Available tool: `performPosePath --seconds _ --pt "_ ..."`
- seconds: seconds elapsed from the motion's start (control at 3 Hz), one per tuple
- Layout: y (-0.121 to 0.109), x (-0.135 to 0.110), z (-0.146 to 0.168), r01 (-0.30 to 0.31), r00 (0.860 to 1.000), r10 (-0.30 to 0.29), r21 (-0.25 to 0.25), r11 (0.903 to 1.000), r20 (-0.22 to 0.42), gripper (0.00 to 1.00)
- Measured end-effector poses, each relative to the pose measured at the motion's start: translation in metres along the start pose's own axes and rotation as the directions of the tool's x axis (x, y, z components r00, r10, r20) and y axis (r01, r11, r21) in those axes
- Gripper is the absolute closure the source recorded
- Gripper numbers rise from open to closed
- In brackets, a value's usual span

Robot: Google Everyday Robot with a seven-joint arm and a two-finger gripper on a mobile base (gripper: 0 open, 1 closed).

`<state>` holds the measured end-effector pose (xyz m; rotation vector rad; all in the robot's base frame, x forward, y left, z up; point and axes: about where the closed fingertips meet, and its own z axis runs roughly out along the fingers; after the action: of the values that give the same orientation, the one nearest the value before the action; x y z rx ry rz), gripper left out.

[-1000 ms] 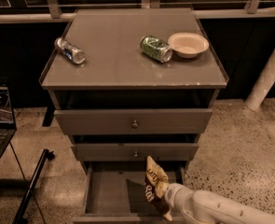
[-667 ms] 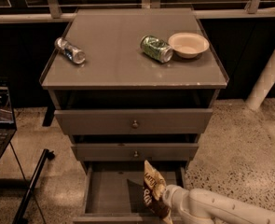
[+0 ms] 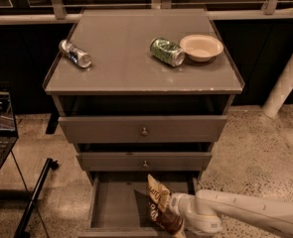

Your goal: Place brown chip bag into bottom drawer

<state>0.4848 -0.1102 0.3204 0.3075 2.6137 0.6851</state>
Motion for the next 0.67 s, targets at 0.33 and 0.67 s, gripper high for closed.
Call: performPosePath --seconds 0.33,0.67 --pt "-0.0034 0.0060 0.0036 0.009 1.000 -0.009 0.003 1.0000 -0.021 0.81" --pt "-0.0032 0.0060 0.0036 0.008 1.000 -0.008 0.002 1.0000 -0.021 0.57"
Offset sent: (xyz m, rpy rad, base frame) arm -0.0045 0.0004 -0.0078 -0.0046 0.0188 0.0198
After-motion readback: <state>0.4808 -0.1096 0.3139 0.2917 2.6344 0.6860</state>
